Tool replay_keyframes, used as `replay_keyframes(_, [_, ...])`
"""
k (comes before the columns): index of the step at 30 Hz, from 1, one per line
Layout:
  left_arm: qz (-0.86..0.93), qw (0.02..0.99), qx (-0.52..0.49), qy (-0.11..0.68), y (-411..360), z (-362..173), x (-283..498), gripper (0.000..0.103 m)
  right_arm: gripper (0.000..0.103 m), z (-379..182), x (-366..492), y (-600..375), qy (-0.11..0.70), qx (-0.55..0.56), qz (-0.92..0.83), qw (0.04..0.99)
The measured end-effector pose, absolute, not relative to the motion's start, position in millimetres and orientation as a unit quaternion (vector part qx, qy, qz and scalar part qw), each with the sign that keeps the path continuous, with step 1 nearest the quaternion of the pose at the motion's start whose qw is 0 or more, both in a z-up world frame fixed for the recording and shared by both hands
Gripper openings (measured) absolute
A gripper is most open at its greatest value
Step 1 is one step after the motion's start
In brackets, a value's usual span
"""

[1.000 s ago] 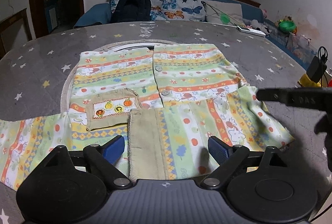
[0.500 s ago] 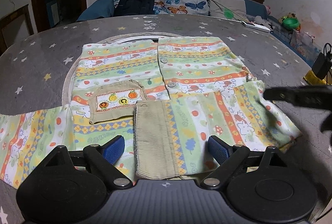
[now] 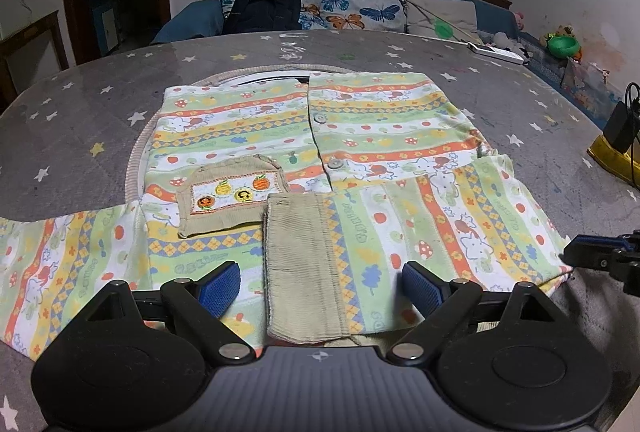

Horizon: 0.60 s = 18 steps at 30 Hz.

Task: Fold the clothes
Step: 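Withdraw the right tool from the folded sleeve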

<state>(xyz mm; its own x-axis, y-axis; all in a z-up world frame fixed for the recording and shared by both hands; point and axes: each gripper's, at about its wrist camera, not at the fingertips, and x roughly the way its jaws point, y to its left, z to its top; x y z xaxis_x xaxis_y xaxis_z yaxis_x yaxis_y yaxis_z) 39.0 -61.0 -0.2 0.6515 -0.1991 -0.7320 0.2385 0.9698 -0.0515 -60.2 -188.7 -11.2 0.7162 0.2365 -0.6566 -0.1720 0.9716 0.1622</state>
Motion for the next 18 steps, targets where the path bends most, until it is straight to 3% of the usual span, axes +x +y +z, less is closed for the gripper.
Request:
replay_keyframes(13, [-0.097,0.912,0.002,0.398,-34.9,8.0,26.1,0.092,0.018,-5.1,-62.9,-169.8,0.35,0.02,0.123,0.928])
replay_keyframes(14, [-0.094,0.912,0.0,0.399,-32.6,8.4,25.3,0.093,0.021,-4.7,-61.2,-164.8,0.35,0.018,0.13,0.928])
replay_keyframes(17, [-0.082,0.914,-0.005,0.398,-23.0,10.2,22.3,0.095,0.042,-5.2,-55.4,-147.4,0.348,0.007,0.15,0.925])
replay_keyframes(18, [-0.077,0.914,-0.008,0.397,-18.5,11.1,21.0,0.096,0.042,-6.0,-53.2,-141.0,0.348,0.002,0.156,0.924])
